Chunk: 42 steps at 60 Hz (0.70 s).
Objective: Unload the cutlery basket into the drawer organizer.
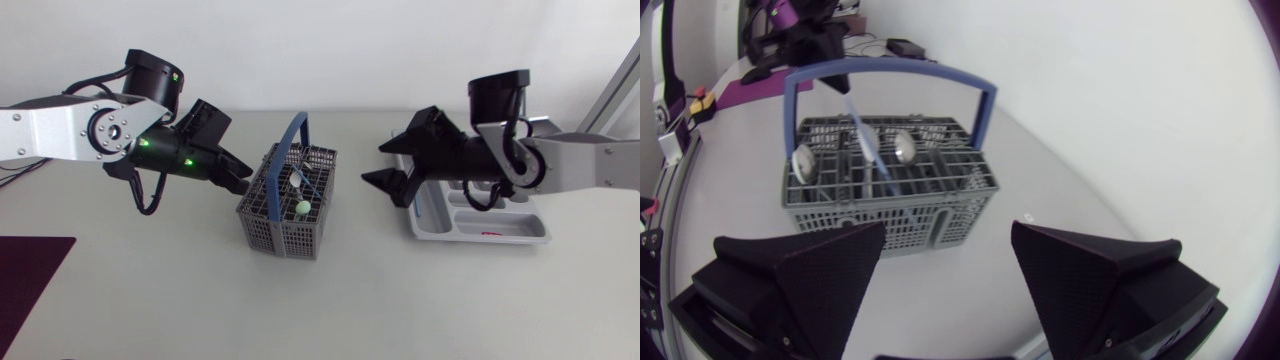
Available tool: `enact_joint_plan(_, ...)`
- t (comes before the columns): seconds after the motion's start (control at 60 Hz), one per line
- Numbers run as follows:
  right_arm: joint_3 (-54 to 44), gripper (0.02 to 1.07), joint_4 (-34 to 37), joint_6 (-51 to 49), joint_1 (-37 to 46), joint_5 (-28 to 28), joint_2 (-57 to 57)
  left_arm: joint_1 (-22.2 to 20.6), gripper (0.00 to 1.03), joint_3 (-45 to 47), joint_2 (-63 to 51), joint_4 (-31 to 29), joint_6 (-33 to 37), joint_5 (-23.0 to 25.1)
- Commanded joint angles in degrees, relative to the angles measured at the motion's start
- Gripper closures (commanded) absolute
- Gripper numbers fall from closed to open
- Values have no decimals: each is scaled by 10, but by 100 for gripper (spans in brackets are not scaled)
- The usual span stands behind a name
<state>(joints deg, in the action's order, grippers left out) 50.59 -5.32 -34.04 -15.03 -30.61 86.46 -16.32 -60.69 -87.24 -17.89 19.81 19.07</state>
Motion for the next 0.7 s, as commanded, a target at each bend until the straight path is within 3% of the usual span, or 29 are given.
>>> enact_joint_plan(0.0, -31, 14, -25, -45, -31, 4, -16, -5, 85, 14, 6, 7, 15, 4)
enact_joint_plan(0.167, -24, 24, -40, -52, -70, 9, -6, -5, 85, 18, 5, 10, 16, 4)
enact_joint_plan(0.383, 18, 56, -44, -52, -113, 27, 45, -3, 85, 23, 1, 18, 22, 4)
enact_joint_plan(0.6, 49, 57, -58, -52, -136, 46, 87, -1, 85, 23, -9, 20, 29, 4)
enact_joint_plan(0.683, 54, 63, -66, -57, -145, 57, 100, 0, 85, 22, -13, 22, 29, 4)
